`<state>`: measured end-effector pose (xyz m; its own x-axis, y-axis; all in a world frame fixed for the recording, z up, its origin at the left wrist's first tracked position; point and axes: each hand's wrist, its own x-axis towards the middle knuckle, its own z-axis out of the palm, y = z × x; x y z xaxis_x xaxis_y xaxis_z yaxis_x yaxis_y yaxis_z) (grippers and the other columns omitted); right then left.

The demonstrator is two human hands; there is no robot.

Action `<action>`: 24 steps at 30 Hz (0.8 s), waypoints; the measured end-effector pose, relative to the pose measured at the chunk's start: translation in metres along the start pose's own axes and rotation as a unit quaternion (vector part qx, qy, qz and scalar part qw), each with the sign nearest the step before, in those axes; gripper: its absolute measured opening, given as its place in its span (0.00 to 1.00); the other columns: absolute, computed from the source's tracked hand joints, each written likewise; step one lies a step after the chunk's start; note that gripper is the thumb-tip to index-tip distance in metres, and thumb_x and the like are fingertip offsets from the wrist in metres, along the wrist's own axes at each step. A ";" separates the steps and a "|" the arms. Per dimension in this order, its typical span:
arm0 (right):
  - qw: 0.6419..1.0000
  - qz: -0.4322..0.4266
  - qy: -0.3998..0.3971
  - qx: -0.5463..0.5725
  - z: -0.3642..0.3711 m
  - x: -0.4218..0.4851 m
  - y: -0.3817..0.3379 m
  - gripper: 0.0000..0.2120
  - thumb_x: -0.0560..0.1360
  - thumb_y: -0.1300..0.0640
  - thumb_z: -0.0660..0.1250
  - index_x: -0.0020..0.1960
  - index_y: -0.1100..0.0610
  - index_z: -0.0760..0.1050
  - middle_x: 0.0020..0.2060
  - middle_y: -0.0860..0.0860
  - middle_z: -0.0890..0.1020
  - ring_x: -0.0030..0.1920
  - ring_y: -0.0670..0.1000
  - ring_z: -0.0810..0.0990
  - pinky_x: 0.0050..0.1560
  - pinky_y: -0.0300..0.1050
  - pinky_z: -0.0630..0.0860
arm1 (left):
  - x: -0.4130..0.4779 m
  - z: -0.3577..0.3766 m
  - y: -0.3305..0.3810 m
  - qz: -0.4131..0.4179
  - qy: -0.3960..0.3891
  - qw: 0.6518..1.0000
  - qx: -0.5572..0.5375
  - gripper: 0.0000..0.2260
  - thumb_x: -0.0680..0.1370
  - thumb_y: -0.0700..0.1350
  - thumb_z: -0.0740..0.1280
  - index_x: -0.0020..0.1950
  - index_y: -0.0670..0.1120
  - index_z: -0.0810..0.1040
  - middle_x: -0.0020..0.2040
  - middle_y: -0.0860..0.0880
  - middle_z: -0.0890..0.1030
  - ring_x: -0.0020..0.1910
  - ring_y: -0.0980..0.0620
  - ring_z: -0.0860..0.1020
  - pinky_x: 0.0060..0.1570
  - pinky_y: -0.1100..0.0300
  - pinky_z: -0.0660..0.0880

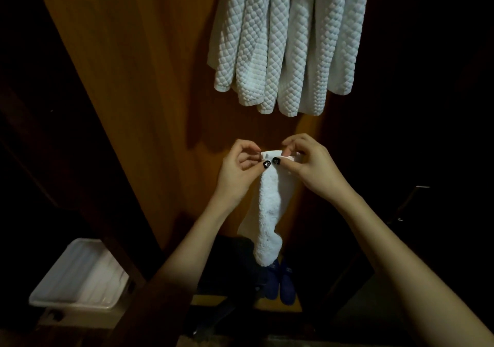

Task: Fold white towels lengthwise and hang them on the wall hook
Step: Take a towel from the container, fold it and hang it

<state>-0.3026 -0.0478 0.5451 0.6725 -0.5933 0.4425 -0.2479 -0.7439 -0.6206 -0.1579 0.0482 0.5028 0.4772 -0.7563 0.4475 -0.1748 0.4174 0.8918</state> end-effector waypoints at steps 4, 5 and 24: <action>0.997 0.035 -0.054 0.032 -0.017 0.002 0.006 0.09 0.71 0.54 0.74 0.46 0.55 0.76 0.48 0.48 0.81 0.50 0.46 0.80 0.52 0.43 0.76 | 0.012 -0.006 0.011 0.039 0.017 0.999 0.030 0.14 0.71 0.31 0.70 0.44 0.50 0.73 0.41 0.52 0.76 0.41 0.61 0.76 0.44 0.68 0.73; 0.997 0.040 -0.062 0.040 -0.020 0.002 0.006 0.07 0.71 0.55 0.74 0.44 0.53 0.76 0.44 0.46 0.82 0.46 0.43 0.80 0.48 0.41 0.76 | 0.014 -0.006 0.013 0.052 0.007 0.997 0.053 0.15 0.71 0.29 0.68 0.42 0.49 0.75 0.40 0.52 0.76 0.40 0.62 0.76 0.44 0.68 0.73; 0.971 -0.029 0.066 0.227 -0.037 0.008 0.001 0.19 0.79 0.61 0.65 0.66 0.44 0.74 0.58 0.47 0.81 0.60 0.47 0.78 0.59 0.42 0.76 | 0.015 0.015 0.022 0.079 -0.104 0.987 0.088 0.14 0.72 0.30 0.70 0.51 0.47 0.78 0.52 0.52 0.74 0.51 0.58 0.77 0.47 0.62 0.77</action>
<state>-0.3234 -0.0648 0.5722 0.5734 -0.6105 0.5463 0.1418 -0.5829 -0.8001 -0.1672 0.0388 0.5302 0.2477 -0.7839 0.5694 -0.3888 0.4579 0.7995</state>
